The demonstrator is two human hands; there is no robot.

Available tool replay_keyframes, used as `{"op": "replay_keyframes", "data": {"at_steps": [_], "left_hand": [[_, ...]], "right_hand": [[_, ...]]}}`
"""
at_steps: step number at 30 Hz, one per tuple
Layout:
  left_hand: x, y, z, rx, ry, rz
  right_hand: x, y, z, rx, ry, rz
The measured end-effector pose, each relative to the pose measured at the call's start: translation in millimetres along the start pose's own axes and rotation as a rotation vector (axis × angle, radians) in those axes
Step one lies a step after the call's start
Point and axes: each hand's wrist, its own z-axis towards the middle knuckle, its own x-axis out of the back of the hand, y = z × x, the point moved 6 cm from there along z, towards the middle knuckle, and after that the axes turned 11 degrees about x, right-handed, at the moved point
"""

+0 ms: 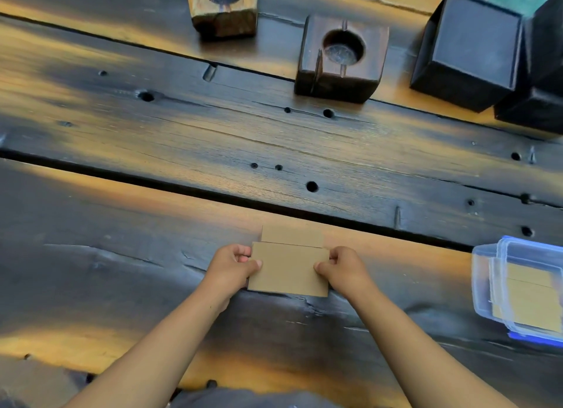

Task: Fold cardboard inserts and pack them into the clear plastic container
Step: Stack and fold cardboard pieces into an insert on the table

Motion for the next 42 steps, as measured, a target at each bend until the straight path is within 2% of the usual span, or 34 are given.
{"op": "replay_keyframes", "data": {"at_steps": [7,19,31,35,42], "left_hand": [[-24,-11,-37,-0.035,-0.091,-0.022],[-116,-23,-116,-0.203,-0.103,0.117],[-300,-57,-217,-0.301,-0.119,0.174],[-334,-69,-239,-0.3,-0.123,0.185],[-351,-69,-250,-0.306,-0.119,0.212]], "right_hand": [[25,16,-49,0.045,0.118,0.046],[88,108,-129,0.082,0.281,0.255],[220,246,-212,0.154,0.322,0.389],[245,277,-231,0.142,0.322,0.415],[259,295,-242,0.127,0.284,0.424]]}}
